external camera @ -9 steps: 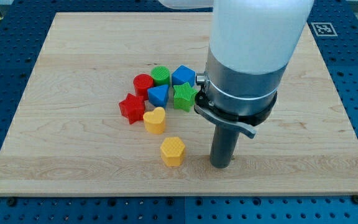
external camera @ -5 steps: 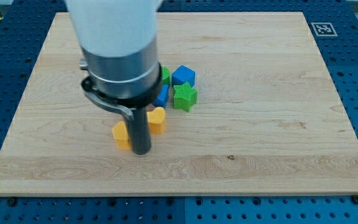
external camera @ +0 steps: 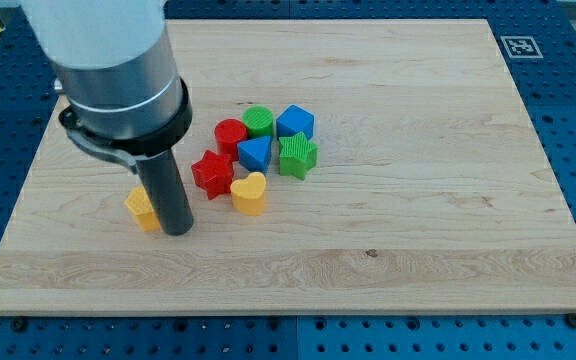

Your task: Move yellow hexagon to the top left corner of the board

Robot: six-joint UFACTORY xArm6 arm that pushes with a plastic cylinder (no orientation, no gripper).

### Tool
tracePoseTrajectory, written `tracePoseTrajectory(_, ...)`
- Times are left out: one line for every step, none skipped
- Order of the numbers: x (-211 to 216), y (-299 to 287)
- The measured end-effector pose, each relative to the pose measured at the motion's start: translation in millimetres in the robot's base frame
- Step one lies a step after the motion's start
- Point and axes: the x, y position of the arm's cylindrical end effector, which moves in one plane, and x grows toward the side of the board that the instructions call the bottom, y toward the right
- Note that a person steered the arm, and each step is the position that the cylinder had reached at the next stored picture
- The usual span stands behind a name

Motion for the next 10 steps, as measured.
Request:
tracePoseTrajectory(0,-22)
tracePoseTrajectory(-15,-47)
tracePoseTrajectory(-22,-58)
tracePoseTrajectory(-45,-65)
tracePoseTrajectory(-66,-65)
tracePoseTrajectory(-85,-66)
tracePoseTrajectory(-107,-79)
tracePoseTrajectory(-127,-81)
tracePoseTrajectory(-142,-79)
tracePoseTrajectory(-155,-76)
